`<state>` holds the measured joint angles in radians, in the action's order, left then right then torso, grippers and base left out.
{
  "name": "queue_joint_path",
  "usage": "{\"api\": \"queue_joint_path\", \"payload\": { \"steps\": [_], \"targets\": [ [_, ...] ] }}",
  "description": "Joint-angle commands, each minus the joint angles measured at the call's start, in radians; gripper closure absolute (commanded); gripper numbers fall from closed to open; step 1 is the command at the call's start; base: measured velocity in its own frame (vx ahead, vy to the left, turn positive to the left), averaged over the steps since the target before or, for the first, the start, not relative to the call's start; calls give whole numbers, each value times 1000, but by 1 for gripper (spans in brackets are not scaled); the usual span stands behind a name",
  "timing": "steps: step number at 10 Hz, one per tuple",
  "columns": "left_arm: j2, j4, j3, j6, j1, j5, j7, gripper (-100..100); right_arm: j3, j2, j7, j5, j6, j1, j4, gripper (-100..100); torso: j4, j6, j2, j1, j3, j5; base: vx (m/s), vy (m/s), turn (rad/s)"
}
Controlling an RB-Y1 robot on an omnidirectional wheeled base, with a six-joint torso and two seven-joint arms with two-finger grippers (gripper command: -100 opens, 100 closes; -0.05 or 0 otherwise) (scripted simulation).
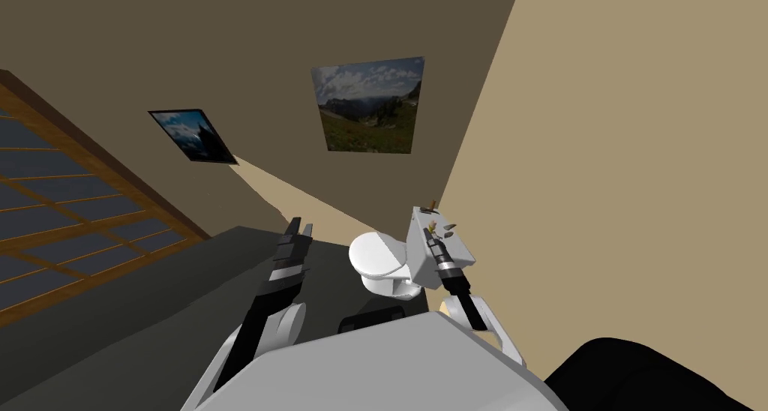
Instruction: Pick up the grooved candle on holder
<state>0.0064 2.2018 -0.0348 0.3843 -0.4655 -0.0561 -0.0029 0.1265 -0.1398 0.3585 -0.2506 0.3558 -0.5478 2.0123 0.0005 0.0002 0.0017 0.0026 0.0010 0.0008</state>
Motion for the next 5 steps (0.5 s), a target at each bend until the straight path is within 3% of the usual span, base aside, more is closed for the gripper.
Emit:
{"api": "queue_joint_path", "payload": {
  "steps": [1,5],
  "targets": [
    [0,0,0,0,0,0,0,0,17,-8,28,-24,-6,0,-27,-100,0,0,0,0,0,0,-11,42,14],
    [0,0,0,0,0,0,0,0,46,-31,97,-92,-20,14,-82,-100,0,0,-1,-1,-1,0,-1,39,-14]
  ]
}}
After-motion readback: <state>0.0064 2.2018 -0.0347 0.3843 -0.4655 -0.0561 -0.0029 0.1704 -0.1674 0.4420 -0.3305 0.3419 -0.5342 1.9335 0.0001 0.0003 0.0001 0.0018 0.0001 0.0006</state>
